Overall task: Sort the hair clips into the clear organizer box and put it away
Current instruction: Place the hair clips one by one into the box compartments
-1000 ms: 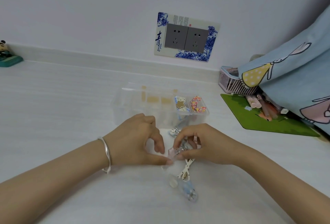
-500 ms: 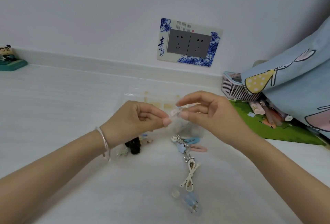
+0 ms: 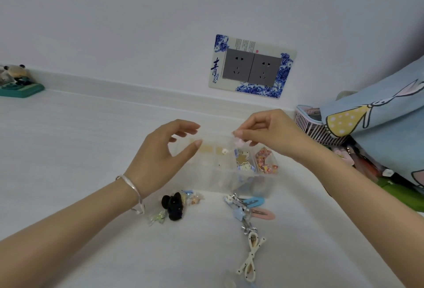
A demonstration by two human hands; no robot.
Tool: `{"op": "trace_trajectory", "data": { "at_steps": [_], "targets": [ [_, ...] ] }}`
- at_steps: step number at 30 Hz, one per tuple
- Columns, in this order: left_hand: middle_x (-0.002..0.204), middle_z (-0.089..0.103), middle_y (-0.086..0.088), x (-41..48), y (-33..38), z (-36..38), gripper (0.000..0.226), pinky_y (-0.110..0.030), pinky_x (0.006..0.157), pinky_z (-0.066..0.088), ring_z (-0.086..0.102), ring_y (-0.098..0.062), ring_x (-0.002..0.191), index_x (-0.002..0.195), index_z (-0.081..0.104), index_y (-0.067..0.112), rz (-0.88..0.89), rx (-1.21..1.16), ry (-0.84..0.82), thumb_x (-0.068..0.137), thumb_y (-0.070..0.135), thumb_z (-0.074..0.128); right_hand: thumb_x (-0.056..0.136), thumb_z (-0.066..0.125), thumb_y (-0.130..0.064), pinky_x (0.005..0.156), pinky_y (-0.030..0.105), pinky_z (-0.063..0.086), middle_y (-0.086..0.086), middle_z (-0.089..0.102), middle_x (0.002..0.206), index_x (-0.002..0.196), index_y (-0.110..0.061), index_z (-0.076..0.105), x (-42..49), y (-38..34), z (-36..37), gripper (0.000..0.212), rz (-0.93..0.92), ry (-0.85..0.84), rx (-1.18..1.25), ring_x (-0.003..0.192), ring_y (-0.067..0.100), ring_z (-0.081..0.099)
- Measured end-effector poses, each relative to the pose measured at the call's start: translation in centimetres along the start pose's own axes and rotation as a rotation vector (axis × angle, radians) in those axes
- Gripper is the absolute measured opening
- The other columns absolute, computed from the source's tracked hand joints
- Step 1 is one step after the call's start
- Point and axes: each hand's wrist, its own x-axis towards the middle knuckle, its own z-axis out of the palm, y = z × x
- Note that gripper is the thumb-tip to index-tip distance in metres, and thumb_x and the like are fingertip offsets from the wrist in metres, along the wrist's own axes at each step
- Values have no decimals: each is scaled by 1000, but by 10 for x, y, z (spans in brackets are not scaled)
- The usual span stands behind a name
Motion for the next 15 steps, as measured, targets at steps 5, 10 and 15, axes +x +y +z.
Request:
{"op": "trace_trajectory", "data": {
  "at_steps": [5, 10, 15],
  "targets": [
    [106, 61, 25, -4, -11, 0, 29, -12, 89, 41, 55, -1, 104, 108, 56, 39, 47, 58, -9, 82, 48, 50, 78, 74, -25, 69, 16, 48, -11, 72, 79, 78, -15, 76, 16, 4, 18, 10, -91, -258, -281, 70, 1, 61],
    [108, 59, 27, -7, -14, 1, 28, -3, 90, 32, 51, 1, 108, 109, 55, 40, 79, 119, -32, 83, 47, 49, 78, 70, -38, 93, 27, 31, -19, 54, 87, 80, -30, 74, 22, 17, 27, 9, -152, -203, -434, 88, -1, 43],
    [103, 59, 27, -12, -3, -1, 24, -9, 90, 37, 51, 2, 106, 104, 59, 38, 161, 135, -88, 82, 47, 52, 81, 67, -33, 91, 18, 32, -13, 60, 100, 89, -37, 71, -1, 15, 16, 10, -226, -87, -410, 97, 7, 47]
  ]
}}
